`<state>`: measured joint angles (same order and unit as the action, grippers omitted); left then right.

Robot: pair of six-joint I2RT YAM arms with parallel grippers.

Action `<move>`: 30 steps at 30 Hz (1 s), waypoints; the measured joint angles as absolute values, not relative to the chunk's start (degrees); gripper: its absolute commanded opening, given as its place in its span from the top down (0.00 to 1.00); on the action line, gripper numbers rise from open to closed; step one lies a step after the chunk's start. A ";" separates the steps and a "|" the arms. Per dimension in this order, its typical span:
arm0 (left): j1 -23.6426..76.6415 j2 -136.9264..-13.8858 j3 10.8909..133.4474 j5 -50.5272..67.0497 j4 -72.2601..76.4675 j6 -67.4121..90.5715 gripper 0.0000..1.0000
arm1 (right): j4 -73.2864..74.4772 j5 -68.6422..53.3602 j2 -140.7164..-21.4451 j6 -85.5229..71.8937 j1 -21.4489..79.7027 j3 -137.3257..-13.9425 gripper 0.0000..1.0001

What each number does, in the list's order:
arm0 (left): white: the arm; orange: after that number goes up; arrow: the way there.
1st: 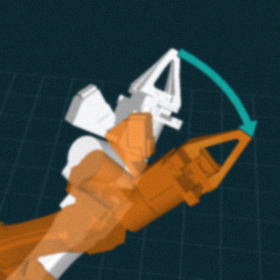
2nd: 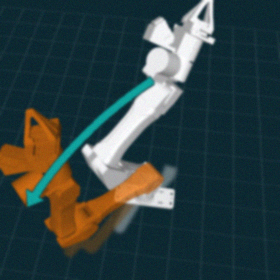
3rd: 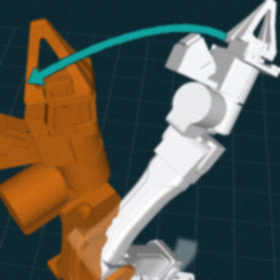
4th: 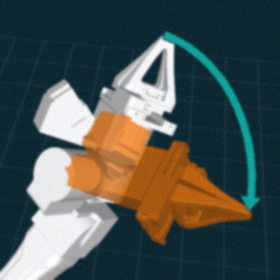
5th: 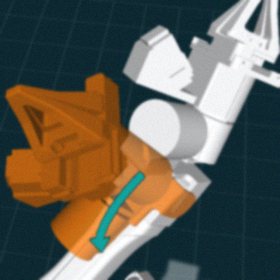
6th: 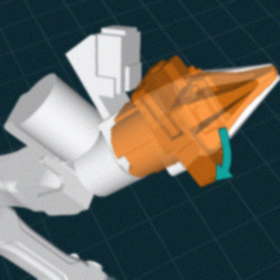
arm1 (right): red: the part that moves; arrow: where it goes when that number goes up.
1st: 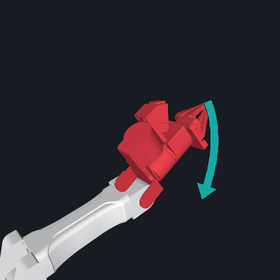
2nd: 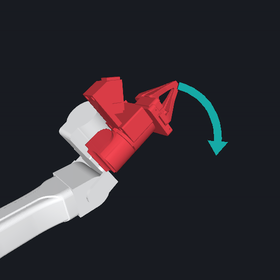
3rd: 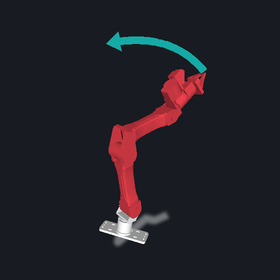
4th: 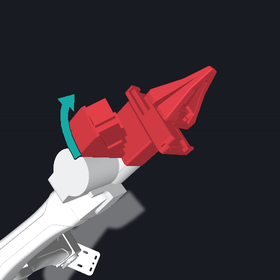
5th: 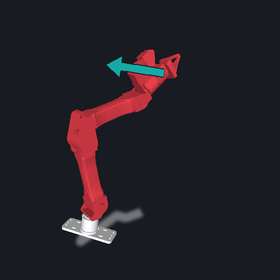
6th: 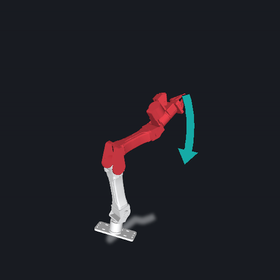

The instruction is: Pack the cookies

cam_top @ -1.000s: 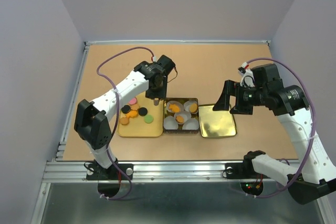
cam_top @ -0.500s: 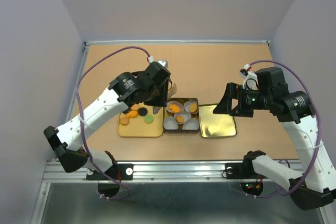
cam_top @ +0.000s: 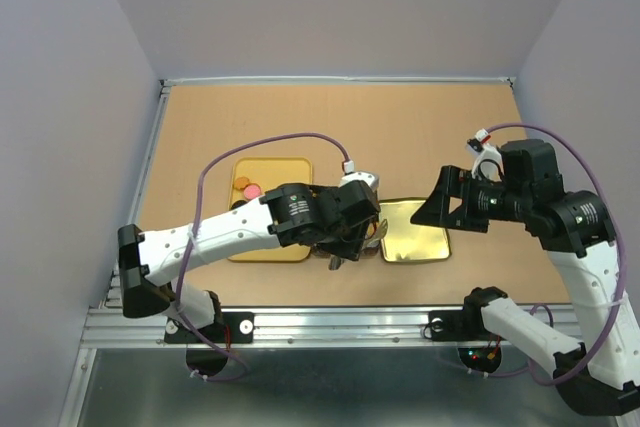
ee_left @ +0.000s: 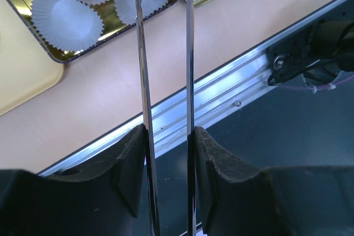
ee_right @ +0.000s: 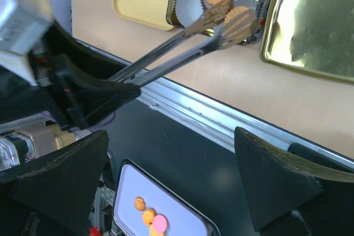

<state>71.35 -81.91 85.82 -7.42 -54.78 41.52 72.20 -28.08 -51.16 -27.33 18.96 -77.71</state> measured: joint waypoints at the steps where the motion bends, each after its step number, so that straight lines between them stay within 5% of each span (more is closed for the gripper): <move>1: 71.90 -82.85 85.82 -7.42 -54.68 41.74 0.71 | 72.31 -28.12 -50.81 -27.51 18.96 -77.62 0.00; 13: 75.44 -88.75 85.97 -9.76 -54.94 45.45 0.71 | 74.70 -28.32 -47.75 -28.34 19.18 -77.03 0.00; 25: 75.42 -81.65 85.10 -12.56 -56.55 49.84 0.71 | 75.46 -28.25 -47.90 -28.32 19.18 -77.08 0.00; 30: 75.66 -81.45 83.61 -12.49 -56.16 50.30 0.64 | 75.48 -28.27 -47.62 -28.34 19.20 -77.08 0.00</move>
<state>75.66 -81.45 83.61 -12.49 -56.16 50.30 75.48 -28.27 -47.62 -28.34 19.20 -77.08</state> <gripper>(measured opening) 0.468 0.998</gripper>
